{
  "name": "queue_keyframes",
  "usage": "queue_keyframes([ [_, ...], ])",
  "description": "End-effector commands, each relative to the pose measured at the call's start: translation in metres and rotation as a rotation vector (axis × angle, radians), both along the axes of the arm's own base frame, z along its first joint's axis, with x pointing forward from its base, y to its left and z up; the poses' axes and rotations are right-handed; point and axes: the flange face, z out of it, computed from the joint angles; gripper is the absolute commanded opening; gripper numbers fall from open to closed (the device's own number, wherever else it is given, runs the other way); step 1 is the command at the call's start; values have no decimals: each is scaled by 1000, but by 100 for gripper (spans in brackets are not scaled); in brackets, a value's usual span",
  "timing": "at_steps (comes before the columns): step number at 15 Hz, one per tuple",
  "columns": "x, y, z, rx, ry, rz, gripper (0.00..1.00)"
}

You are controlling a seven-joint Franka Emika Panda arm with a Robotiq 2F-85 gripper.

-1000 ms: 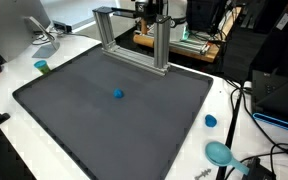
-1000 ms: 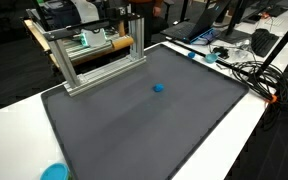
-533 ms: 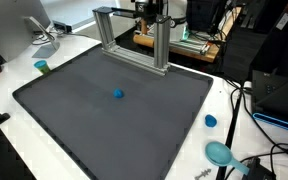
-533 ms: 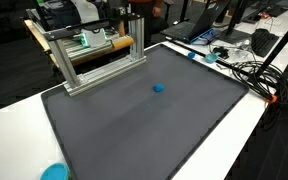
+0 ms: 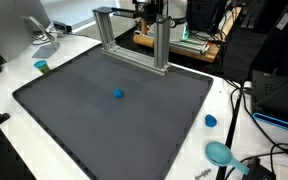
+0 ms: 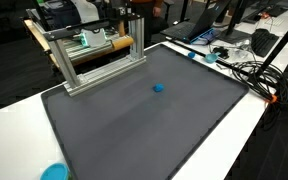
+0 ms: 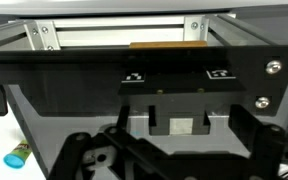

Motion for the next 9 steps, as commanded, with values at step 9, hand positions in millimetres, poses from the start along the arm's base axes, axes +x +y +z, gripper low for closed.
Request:
queue_keyframes([
  [9, 4, 6, -12, -1, 36, 8, 72],
])
